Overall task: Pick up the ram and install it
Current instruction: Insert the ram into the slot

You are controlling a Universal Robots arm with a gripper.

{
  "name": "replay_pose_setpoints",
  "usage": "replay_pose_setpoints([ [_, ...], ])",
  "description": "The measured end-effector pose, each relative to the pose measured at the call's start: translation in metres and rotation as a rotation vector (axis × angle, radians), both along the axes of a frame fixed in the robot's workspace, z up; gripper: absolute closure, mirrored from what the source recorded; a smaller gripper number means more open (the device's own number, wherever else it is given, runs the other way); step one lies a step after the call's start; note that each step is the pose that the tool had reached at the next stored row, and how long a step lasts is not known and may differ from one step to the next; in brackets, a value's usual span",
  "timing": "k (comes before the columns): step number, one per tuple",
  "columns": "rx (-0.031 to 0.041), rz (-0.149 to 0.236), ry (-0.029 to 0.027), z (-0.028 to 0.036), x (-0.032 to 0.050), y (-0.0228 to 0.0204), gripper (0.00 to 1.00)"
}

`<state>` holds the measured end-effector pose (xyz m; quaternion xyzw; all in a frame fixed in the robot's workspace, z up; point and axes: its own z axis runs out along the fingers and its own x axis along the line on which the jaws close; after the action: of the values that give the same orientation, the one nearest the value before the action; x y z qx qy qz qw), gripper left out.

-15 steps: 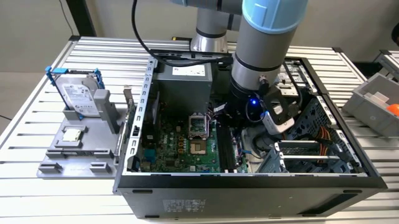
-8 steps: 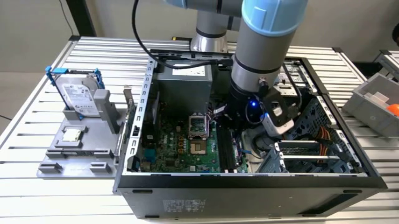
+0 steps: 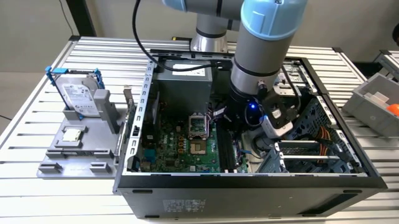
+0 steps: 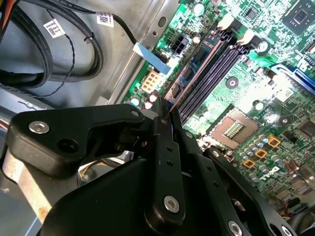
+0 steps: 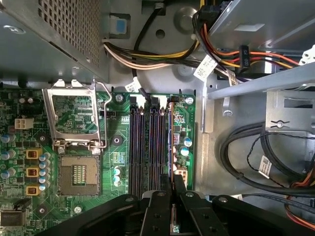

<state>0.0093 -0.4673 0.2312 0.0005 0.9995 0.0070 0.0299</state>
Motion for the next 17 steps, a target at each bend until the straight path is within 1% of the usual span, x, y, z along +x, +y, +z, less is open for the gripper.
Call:
replay_pose_setpoints([
  [4, -0.0010, 0.000, 0.0000, -0.0025, 0.0000, 0.0000, 1.00],
  [8, -0.0008, -0.001, -0.0001, -0.0039, 0.0000, -0.0010, 1.00],
  [11, -0.0008, -0.001, -0.0001, -0.0062, 0.0000, -0.0026, 1.00],
  [17, -0.0010, 0.000, 0.0000, -0.0070, 0.0000, -0.0053, 1.00],
])
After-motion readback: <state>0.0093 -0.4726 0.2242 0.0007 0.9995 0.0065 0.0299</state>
